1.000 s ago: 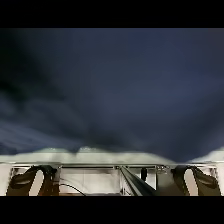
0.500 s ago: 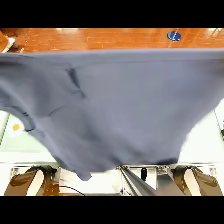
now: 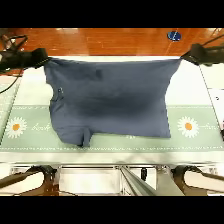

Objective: Fold the shirts.

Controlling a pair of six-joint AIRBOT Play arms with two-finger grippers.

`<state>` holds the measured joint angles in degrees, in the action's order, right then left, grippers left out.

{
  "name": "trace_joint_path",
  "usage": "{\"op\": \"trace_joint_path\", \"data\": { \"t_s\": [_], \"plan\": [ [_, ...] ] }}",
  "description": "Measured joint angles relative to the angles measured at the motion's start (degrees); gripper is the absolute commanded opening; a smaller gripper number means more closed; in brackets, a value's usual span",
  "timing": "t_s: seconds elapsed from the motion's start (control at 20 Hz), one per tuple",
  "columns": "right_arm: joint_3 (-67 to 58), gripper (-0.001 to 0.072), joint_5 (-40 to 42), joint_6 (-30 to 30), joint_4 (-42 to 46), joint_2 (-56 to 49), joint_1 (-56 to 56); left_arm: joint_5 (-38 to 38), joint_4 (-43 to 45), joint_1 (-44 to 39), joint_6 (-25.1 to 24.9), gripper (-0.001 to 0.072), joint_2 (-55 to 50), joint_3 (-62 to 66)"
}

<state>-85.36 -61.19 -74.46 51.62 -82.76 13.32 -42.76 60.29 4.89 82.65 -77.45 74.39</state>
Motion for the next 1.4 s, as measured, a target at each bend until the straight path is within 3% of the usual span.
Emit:
{"op": "trace_joint_path", "data": {
  "t_s": [0.25,0.5,0.9,1.05,1.1,1.15,1.2,1.4],
  "plan": [
    [-10.60,0.0027,0.48,-3.30,-0.04,-16.48,-0.48,1.27,-0.31,-0.81,4.55,0.0016,-12.57,6.80],
    [-13.40,0.0027,-2.64,-4.04,-0.37,-20.65,0.09,-3.26,-0.31,-0.50,5.38,0.0016,-16.35,9.35],
    [-10.75,0.0027,-17.81,-1.77,3.39,-18.71,1.49,-26.38,5.05,0.55,-2.21,0.0016,-19.10,13.70],
    [-5.14,0.0043,-19.12,-1.66,6.01,-18.53,0.63,-32.46,8.28,-0.22,-3.10,0.0021,-21.77,13.29],
    [-3.45,0.0216,-18.91,-1.79,6.38,-18.53,0.50,-33.38,8.81,-0.42,-3.15,0.0147,-22.47,13.18],
    [-2.14,0.0423,-18.43,-2.38,6.93,-18.53,0.37,-34.16,9.29,-0.55,-2.82,0.0463,-22.99,13.11],
    [-1.20,0.0404,-18.08,-3.02,6.95,-18.47,0.33,-35.04,9.66,-0.63,-1.97,0.0508,-23.28,13.07],
    [0.22,0.0404,-19.50,-4.26,7.80,-15.26,1.38,-38.49,13.11,-0.48,-0.63,0.0508,-21.70,12.92]
  ]
}}
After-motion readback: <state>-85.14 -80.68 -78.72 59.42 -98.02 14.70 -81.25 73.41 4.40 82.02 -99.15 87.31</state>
